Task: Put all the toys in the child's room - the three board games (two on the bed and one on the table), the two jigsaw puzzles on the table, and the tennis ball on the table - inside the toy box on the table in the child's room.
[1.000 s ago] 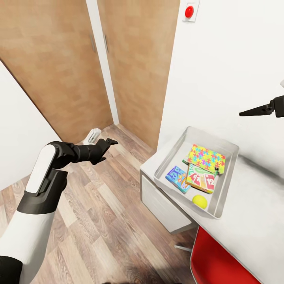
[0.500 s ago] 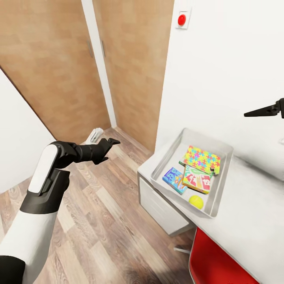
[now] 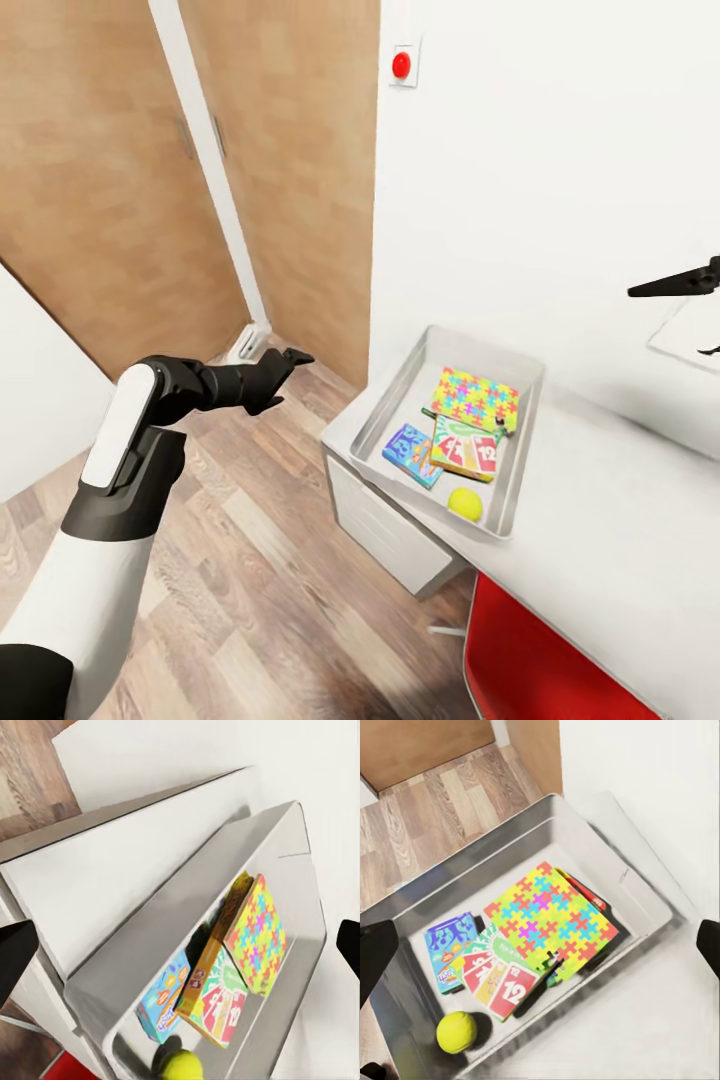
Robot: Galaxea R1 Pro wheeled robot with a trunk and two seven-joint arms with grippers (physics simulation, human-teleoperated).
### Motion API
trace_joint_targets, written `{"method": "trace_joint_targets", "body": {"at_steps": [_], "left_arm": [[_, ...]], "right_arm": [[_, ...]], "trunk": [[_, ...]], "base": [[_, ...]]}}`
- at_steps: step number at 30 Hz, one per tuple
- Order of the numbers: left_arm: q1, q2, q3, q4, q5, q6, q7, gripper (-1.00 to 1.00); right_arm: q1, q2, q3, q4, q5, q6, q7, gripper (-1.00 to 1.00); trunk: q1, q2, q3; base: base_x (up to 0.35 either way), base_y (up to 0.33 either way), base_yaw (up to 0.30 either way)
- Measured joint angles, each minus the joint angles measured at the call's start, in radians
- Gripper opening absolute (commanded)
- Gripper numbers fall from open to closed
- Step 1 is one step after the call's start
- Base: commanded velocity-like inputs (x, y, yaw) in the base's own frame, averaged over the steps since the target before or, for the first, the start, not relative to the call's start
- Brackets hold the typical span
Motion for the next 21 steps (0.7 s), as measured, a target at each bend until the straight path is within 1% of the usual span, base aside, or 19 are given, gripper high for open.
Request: {"method": "trace_joint_targets", "body": {"at_steps": [3,4,5,6,7,9,10,12,13,14,15,17,18,20,21], "left_arm": [[-0.017,-0.013,-0.013,-0.001,0.0,0.007,-0.032,1.0],[-0.017,-0.013,-0.013,-0.001,-0.001,0.008,-0.033,1.0],[-0.023,-0.016,-0.015,-0.001,0.0,0.015,-0.056,1.0],[-0.023,-0.016,-0.016,-0.001,-0.001,0.016,-0.057,1.0],[-0.027,-0.019,-0.017,-0.001,0.0,0.027,-0.087,1.0],[-0.033,-0.022,-0.018,-0.001,0.0,0.055,-0.173,1.0],[-0.033,-0.023,-0.018,-0.001,-0.001,0.056,-0.175,1.0],[-0.037,-0.025,-0.019,-0.001,0.0,0.08,-0.287,1.0],[-0.037,-0.025,-0.019,-0.001,-0.001,0.081,-0.289,1.0],[-0.038,-0.025,-0.019,-0.001,0.0,0.09,-0.347,1.0],[-0.038,-0.025,-0.019,-0.001,-0.001,0.091,-0.35,1.0],[-0.04,-0.027,-0.021,-0.001,0.0,0.104,-0.466,1.0],[-0.04,-0.027,-0.021,-0.001,-0.001,0.105,-0.468,1.0],[-0.043,-0.028,-0.025,-0.001,0.0,0.113,-0.565,1.0],[-0.043,-0.028,-0.025,-0.001,-0.001,0.113,-0.566,1.0]], "right_arm": [[0.0,-0.008,0.0,0.0,0.0,0.0,0.001,1.0],[0.0,-0.008,0.0,0.0,0.0,0.0,0.001,1.0],[0.0,-0.011,0.0,0.0,0.0,0.0,0.001,1.0],[0.0,-0.011,0.0,0.0,0.0,0.0,0.001,1.0],[0.001,-0.015,0.0,0.0,0.0,0.0,0.001,1.0],[0.002,-0.021,0.0,0.0,0.0,0.0,0.002,1.0],[0.002,-0.021,0.0,0.0,0.0,0.0,0.002,1.0],[0.003,-0.026,0.0,0.0,0.0,0.0,0.002,1.0],[0.003,-0.026,0.0,0.0,0.0,0.0,0.002,1.0],[0.004,-0.028,0.0,0.0,0.0,0.0,0.003,1.0],[0.004,-0.028,0.0,0.0,0.0,0.0,0.003,1.0],[0.007,-0.033,0.0,0.0,0.0,0.0,0.003,1.0],[0.007,-0.033,0.0,0.0,0.0,0.0,0.003,1.0],[0.011,-0.036,0.0,0.0,0.0,0.0,0.003,1.0],[0.011,-0.036,0.0,0.0,0.0,0.0,0.003,1.0]], "trunk": [[0.0,0.0,0.004],[0.0,0.0,0.005],[0.0,0.0,0.006],[0.0,0.0,0.007],[0.0,0.0,0.008],[0.0,0.0,0.011],[0.0,0.0,0.012],[0.0,0.0,0.014],[0.0,0.0,0.015],[0.0,0.0,0.016],[0.0,0.0,0.018],[0.0,0.0,0.02],[0.0,0.0,0.021],[0.0,0.0,0.023],[0.0,0.0,0.025]], "base": [[0.0,0.0,-0.232],[0.0,0.0,-0.233],[0.0,0.0,-0.233],[0.0,0.0,-0.234],[0.0,0.0,-0.235],[0.0,0.0,-0.235],[0.0,0.0,-0.236],[0.0,0.0,-0.236],[0.0,0.0,-0.236],[0.0,0.0,-0.236],[0.0,0.0,-0.237],[0.0,0.0,-0.237],[0.0,0.0,-0.237],[0.0,0.0,-0.237],[0.0,0.0,-0.237]]}}
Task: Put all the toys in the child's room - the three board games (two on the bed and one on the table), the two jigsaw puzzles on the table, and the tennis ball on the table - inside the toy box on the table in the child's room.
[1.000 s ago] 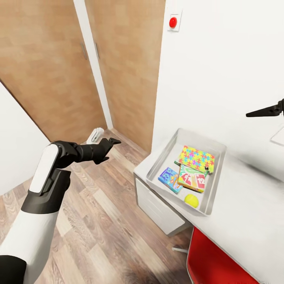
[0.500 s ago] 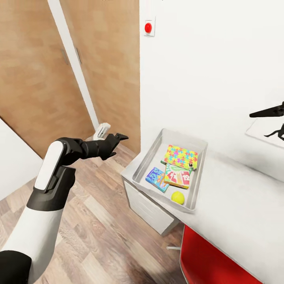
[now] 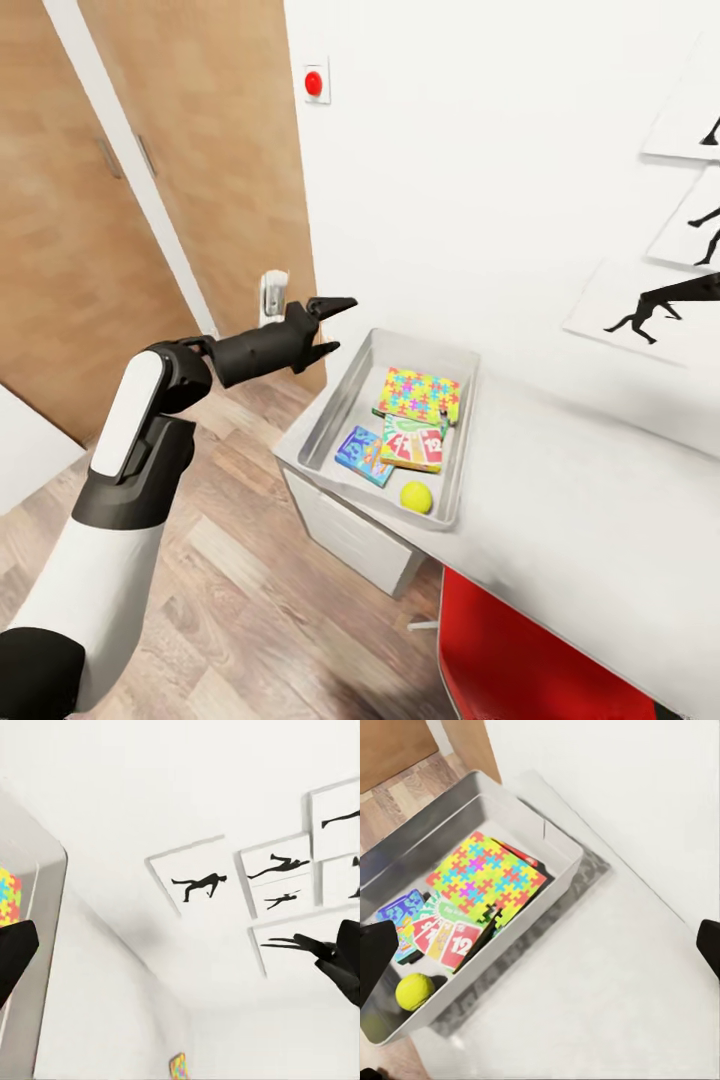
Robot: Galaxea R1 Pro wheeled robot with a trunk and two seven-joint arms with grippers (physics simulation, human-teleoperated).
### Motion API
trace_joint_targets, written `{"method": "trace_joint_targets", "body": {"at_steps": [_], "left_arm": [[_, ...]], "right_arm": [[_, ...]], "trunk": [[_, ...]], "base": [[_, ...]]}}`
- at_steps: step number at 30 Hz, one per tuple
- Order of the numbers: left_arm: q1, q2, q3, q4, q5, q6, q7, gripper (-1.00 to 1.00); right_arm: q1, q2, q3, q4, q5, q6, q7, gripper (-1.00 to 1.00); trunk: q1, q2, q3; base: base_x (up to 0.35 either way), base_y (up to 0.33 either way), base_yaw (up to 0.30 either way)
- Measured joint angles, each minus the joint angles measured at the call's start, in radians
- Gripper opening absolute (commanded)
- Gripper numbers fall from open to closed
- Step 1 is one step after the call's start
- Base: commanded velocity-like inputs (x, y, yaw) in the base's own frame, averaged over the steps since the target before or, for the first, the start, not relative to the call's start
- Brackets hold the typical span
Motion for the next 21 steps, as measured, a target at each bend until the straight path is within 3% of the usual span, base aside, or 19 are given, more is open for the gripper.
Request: {"method": "trace_joint_targets", "body": {"at_steps": [2,6,21], "left_arm": [[-0.004,-0.003,-0.004,0.0,0.001,0.005,-0.069,1.0],[-0.007,-0.007,-0.012,0.0,0.001,0.011,-0.133,1.0],[-0.013,-0.024,-0.035,0.0,0.001,0.016,-0.191,1.0]], "right_arm": [[0.004,-0.002,0.0,0.0,0.001,0.0,0.0,1.0],[0.007,-0.004,0.0,0.0,0.002,0.0,0.0,1.0],[0.011,-0.005,0.0,-0.001,0.004,0.0,0.0,1.0]], "trunk": [[0.0,0.0,0.002],[0.0,0.0,0.007],[0.0,0.0,0.024]], "base": [[0.0,0.0,-0.237],[0.0,0.0,-0.237],[0.0,0.0,-0.237]]}}
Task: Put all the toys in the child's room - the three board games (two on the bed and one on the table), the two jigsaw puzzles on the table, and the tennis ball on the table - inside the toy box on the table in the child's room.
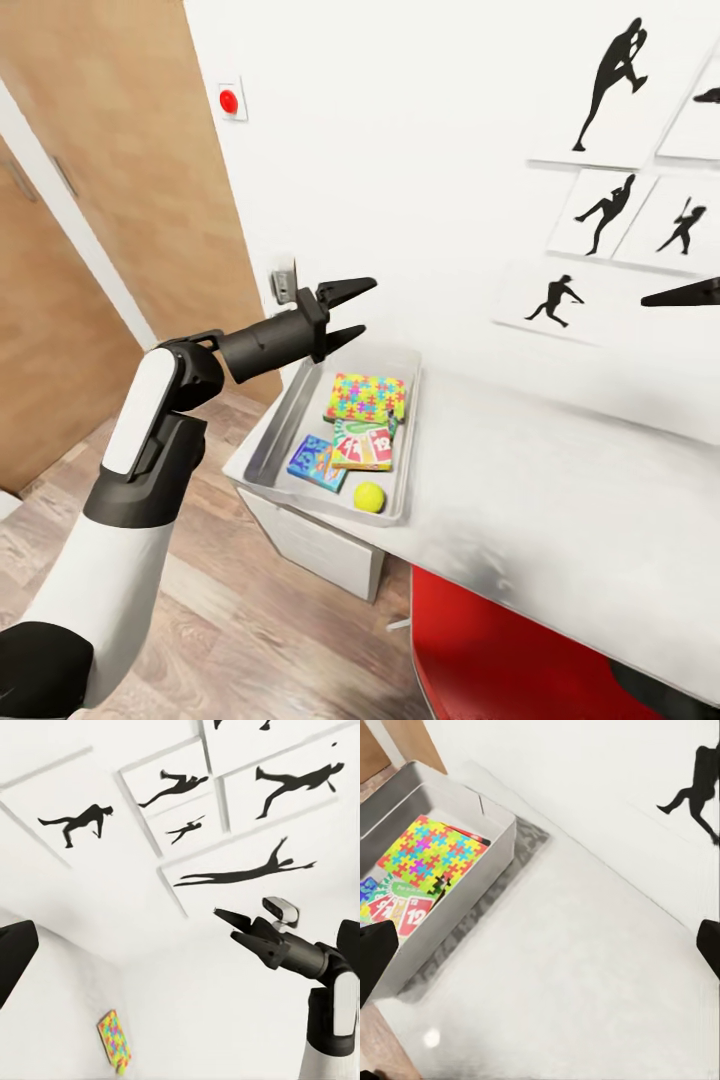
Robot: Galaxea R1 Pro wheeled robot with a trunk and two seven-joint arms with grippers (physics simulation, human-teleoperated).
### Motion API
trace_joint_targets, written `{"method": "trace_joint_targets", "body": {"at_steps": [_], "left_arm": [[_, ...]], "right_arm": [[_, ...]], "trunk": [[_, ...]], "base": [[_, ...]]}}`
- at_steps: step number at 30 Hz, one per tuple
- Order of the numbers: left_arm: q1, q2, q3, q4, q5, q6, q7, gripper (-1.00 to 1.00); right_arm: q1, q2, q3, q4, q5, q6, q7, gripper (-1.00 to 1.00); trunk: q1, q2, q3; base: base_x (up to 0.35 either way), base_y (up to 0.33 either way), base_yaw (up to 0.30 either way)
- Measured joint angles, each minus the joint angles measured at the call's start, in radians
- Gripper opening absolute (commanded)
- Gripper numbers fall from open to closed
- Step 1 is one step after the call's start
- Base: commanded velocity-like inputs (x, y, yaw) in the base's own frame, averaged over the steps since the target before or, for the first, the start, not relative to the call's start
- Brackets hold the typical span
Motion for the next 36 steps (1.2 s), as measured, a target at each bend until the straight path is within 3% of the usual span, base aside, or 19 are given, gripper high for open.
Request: {"method": "trace_joint_targets", "body": {"at_steps": [8,13,15,17,20,22,23,25,31,36], "left_arm": [[0.0,-0.008,-0.006,0.0,-0.002,0.0,0.001,1.0],[0.0,-0.012,-0.008,0.002,-0.01,-0.002,0.023,1.0],[0.0,-0.014,-0.009,0.003,-0.012,-0.002,0.034,1.0],[-0.001,-0.025,-0.01,0.004,-0.014,-0.003,0.059,1.0],[-0.001,-0.035,-0.011,0.005,-0.015,-0.004,0.075,1.0],[-0.001,-0.061,-0.011,0.006,-0.019,-0.005,0.112,1.0],[-0.001,-0.062,-0.011,0.006,-0.02,-0.005,0.113,1.0],[-0.002,-0.086,-0.011,0.007,-0.026,-0.004,0.15,1.0],[-0.004,-0.111,-0.015,0.008,-0.037,-0.004,0.189,1.0],[-0.015,-0.125,-0.038,0.008,-0.044,-0.008,0.21,1.0]], "right_arm": [[0.001,-0.006,0.001,0.0,0.0,0.0,0.0,1.0],[0.027,-0.063,0.017,-0.001,-0.014,0.0,0.011,1.0],[0.039,-0.078,0.021,-0.002,-0.028,0.0,0.023,1.0],[0.08,-0.098,0.027,-0.002,-0.076,0.0,0.066,1.0],[0.103,-0.105,0.029,-0.002,-0.107,0.0,0.093,1.0],[0.166,-0.114,0.032,-0.002,-0.166,-0.017,0.144,1.0],[0.163,-0.114,0.032,-0.002,-0.167,-0.018,0.145,1.0],[0.226,-0.119,0.034,-0.002,-0.206,-0.068,0.185,1.0],[0.293,-0.124,0.035,-0.002,-0.241,-0.135,0.226,1.0],[0.344,-0.123,0.041,-0.003,-0.258,-0.18,0.248,1.0]], "trunk": [[0.0,0.0,0.009],[0.0,0.0,0.015],[0.0,0.0,0.017],[0.0,0.0,0.019],[0.0,0.0,0.022],[0.0,0.0,0.024],[0.0,0.0,0.026],[0.0,0.0,0.028],[0.0,0.0,0.034],[0.0,0.0,0.039]], "base": [[0.0,0.0,-0.238],[0.0,0.0,-0.243],[0.0,0.0,-0.245],[0.0,0.0,-0.246],[0.0,0.0,-0.246],[0.0,0.0,-0.247],[0.0,0.0,-0.248],[0.0,0.0,-0.249],[0.0,0.0,-0.25],[0.0,0.0,-0.251]]}}
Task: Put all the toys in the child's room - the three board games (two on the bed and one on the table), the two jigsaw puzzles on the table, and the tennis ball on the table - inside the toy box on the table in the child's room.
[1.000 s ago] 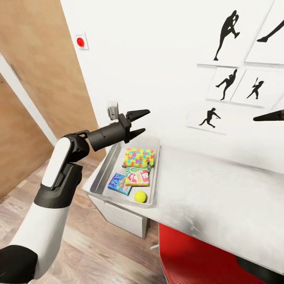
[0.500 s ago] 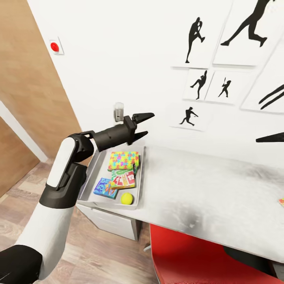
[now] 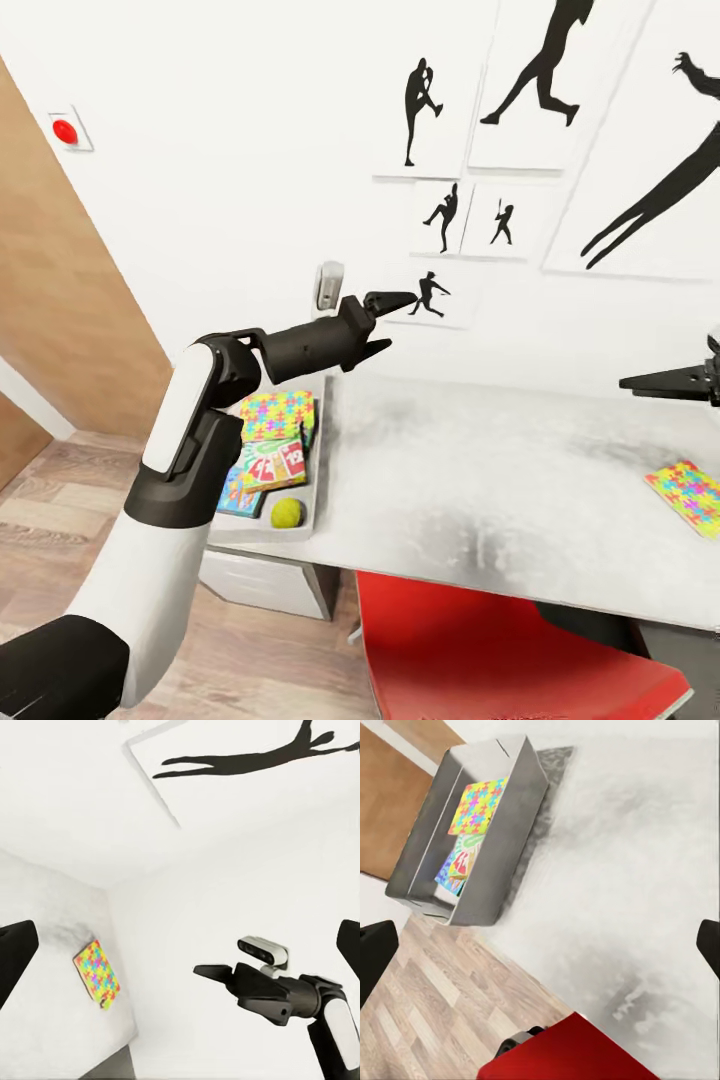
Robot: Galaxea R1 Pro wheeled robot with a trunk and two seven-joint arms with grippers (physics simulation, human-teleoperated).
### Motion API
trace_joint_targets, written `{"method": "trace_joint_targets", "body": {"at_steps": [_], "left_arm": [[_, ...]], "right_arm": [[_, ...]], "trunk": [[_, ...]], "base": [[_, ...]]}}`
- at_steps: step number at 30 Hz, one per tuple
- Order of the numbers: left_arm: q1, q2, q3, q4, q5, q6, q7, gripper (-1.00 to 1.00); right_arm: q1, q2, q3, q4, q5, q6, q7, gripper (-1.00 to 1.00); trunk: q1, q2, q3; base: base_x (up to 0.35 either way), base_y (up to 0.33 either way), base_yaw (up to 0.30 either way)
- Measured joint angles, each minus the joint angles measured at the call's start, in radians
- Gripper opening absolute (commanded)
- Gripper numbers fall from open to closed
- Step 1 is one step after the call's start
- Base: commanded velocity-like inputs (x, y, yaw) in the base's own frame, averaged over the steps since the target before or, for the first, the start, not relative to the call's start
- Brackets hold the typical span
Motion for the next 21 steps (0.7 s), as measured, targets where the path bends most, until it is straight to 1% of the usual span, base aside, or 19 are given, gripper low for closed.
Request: {"method": "trace_joint_targets", "body": {"at_steps": [3,4,5,6,7,8,9,11,12,14,15,17,18,20,21], "left_arm": [[-0.016,-0.008,-0.032,0.001,-0.004,-0.006,0.011,1.0],[-0.016,-0.008,-0.032,0.001,-0.005,-0.006,0.012,1.0],[-0.021,-0.01,-0.041,0.001,-0.005,-0.009,0.014,1.0],[-0.021,-0.01,-0.042,0.001,-0.005,-0.008,0.014,1.0],[-0.03,-0.014,-0.058,0.001,-0.005,-0.013,0.017,1.0],[-0.034,-0.016,-0.065,0.001,-0.006,-0.014,0.019,1.0],[-0.034,-0.016,-0.065,0.001,-0.006,-0.014,0.019,1.0],[-0.039,-0.018,-0.075,0.002,-0.007,-0.016,0.02,1.0],[-0.039,-0.018,-0.075,0.002,-0.007,-0.016,0.02,1.0],[-0.043,-0.02,-0.081,0.003,-0.007,-0.018,0.022,1.0],[-0.043,-0.02,-0.081,0.003,-0.007,-0.018,0.022,1.0],[-0.045,-0.021,-0.084,0.004,-0.007,-0.018,0.022,1.0],[-0.045,-0.021,-0.085,0.004,-0.007,-0.018,0.022,1.0],[-0.046,-0.022,-0.087,0.004,-0.008,-0.019,0.023,1.0],[-0.046,-0.022,-0.087,0.004,-0.008,-0.019,0.023,1.0]], "right_arm": [[0.065,0.009,0.009,0.0,-0.006,-0.047,0.011,1.0],[0.062,0.009,0.009,0.0,-0.007,-0.047,0.012,1.0],[0.088,0.012,0.011,0.0,-0.007,-0.07,0.014,1.0],[0.085,0.012,0.011,0.0,-0.008,-0.071,0.014,1.0],[0.133,0.02,0.014,0.0,-0.006,-0.122,0.018,1.0],[0.151,0.026,0.015,0.0,-0.007,-0.149,0.02,1.0],[0.148,0.026,0.015,0.0,-0.008,-0.15,0.02,1.0],[0.181,0.038,0.017,0.0,-0.007,-0.197,0.021,1.0],[0.18,0.038,0.017,0.0,-0.008,-0.197,0.021,1.0],[0.202,0.046,0.018,0.0,-0.006,-0.234,0.02,1.0],[0.201,0.046,0.018,0.0,-0.007,-0.235,0.02,1.0],[0.215,0.051,0.019,0.0,-0.006,-0.267,0.018,1.0],[0.215,0.051,0.019,0.0,-0.006,-0.268,0.018,1.0],[0.224,0.053,0.019,0.0,-0.005,-0.304,0.016,1.0],[0.224,0.053,0.019,0.0,-0.006,-0.305,0.016,1.0]], "trunk": [[0.0,0.0,0.003],[0.0,0.0,0.004],[0.0,0.0,0.005],[0.0,0.0,0.006],[0.0,0.0,0.007],[0.0,0.0,0.008],[0.0,0.0,0.009],[0.0,0.0,0.011],[0.0,0.0,0.012],[0.0,0.0,0.014],[0.0,0.0,0.015],[0.0,0.0,0.017],[0.0,0.0,0.018],[0.0,0.0,0.02],[0.0,0.0,0.021]], "base": [[0.0,0.0,-0.252],[0.0,0.0,-0.252],[0.0,0.0,-0.252],[0.0,0.0,-0.252],[0.0,0.0,-0.252],[0.0,0.0,-0.252],[0.0,0.0,-0.252],[0.0,0.0,-0.252],[0.0,0.0,-0.252],[0.0,0.0,-0.253],[0.0,0.0,-0.253],[0.0,0.0,-0.253],[0.0,0.0,-0.253],[0.0,0.0,-0.253],[0.0,0.0,-0.253]]}}
